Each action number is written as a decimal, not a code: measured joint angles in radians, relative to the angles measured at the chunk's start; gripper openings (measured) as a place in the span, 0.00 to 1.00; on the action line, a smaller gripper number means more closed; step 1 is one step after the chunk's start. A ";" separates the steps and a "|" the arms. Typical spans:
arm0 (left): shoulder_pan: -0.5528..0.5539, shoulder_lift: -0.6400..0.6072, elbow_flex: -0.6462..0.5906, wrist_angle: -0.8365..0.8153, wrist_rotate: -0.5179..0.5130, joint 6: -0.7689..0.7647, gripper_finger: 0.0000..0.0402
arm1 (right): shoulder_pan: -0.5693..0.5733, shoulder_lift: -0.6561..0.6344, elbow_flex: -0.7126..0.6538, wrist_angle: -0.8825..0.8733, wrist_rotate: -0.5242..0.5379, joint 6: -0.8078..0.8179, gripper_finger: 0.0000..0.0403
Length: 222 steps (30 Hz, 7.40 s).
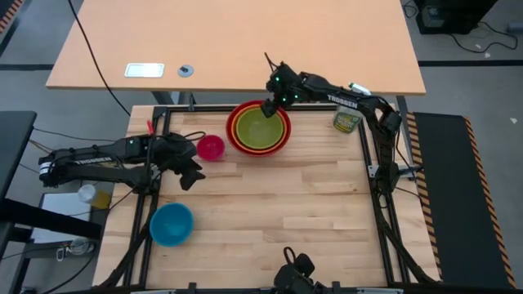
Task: Nest bowls inside each other
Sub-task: Stack the blue bowl on top of the green bowl, then stack the red bowl on top of the blue bowl
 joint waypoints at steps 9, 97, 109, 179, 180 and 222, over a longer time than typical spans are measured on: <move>-0.001 0.075 0.075 -0.152 0.069 0.092 0.56 | 0.000 -0.001 0.212 -0.218 0.046 -0.100 0.62; 0.150 1.068 1.149 -0.457 0.029 0.480 0.02 | 0.180 -0.769 -0.521 -0.161 0.116 -0.089 0.42; 0.419 1.302 1.403 -0.494 0.026 0.428 0.02 | 0.297 -0.971 -0.782 -0.071 0.121 0.164 0.42; 0.673 0.766 0.270 -0.169 -0.015 0.508 0.43 | 0.442 -0.948 -0.844 0.082 0.305 0.359 0.42; 0.671 0.766 0.262 -0.165 -0.021 0.504 0.43 | 0.442 -0.948 -0.844 0.082 0.305 0.359 0.42; 0.603 0.851 0.269 -0.102 -0.103 0.272 0.25 | 0.442 -0.948 -0.844 0.124 0.310 0.349 0.42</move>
